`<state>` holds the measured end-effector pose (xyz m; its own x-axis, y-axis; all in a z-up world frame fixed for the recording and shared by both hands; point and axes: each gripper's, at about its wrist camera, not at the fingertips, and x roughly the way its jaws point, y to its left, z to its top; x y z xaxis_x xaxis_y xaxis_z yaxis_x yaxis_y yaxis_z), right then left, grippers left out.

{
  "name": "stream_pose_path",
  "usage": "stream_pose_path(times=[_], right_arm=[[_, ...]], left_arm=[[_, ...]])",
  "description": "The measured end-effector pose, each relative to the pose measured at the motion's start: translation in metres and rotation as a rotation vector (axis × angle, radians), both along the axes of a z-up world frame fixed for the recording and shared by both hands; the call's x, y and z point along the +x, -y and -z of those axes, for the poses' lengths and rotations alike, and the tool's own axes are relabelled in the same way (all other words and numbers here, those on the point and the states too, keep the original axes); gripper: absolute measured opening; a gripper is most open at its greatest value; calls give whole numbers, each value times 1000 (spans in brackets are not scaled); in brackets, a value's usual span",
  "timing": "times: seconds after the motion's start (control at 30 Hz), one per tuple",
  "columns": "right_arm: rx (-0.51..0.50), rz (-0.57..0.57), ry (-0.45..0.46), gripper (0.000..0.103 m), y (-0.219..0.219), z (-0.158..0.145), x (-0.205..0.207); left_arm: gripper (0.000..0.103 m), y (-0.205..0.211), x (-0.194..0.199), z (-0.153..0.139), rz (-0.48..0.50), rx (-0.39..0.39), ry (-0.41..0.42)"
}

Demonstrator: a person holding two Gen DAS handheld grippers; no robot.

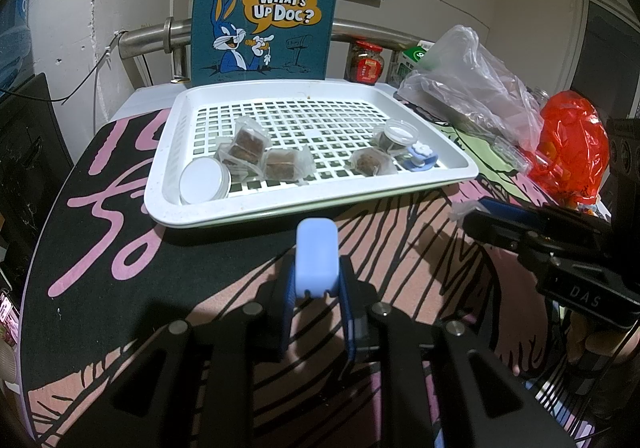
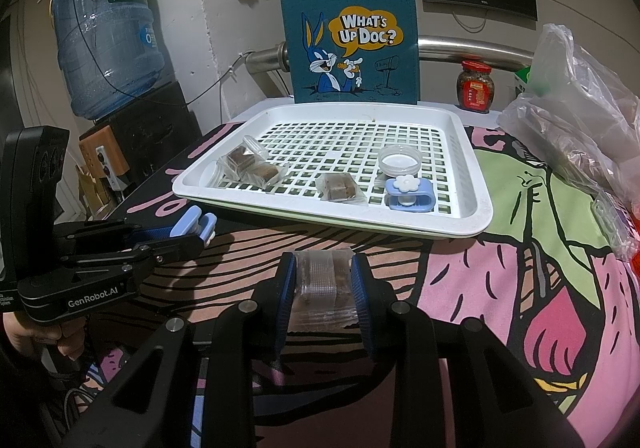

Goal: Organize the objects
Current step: 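Lower the clear box with the right tool onto the tray while the left tool lowers the blue block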

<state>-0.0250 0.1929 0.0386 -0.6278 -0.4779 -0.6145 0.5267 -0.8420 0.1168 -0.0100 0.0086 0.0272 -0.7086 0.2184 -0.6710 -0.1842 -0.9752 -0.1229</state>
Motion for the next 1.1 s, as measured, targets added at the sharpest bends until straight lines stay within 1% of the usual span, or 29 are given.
stream_pose_path(times=[0.3,0.4,0.47,0.57,0.7,0.77,0.9,1.0,1.1], right_arm=[[-10,4,9,28,-2,-1,-1],[-33,15,34,28,-4,0,-5],[-76,17,61,28,-9,1,-9],[-104,27,89,28,-13,2,-15],[-163,30,82,28,-21,-16,-20],[-202,29,71,28,-26,-32,-25],[-222,48,31,28,-30,-58,-44],[-220,51,53,28,-26,-58,-62],[-181,53,82,28,-16,-47,-77]], left_arm=[[19,0,-1,2,0,4,6],[19,0,-1,4,5,14,14],[19,0,-1,5,12,29,18],[19,5,0,-1,20,47,13],[19,19,-4,-20,-9,46,-25],[19,29,-11,-31,-38,24,-47],[19,47,-31,-40,-77,13,-51],[19,51,-44,-35,-89,7,-34],[19,46,-52,-28,-66,12,-15]])
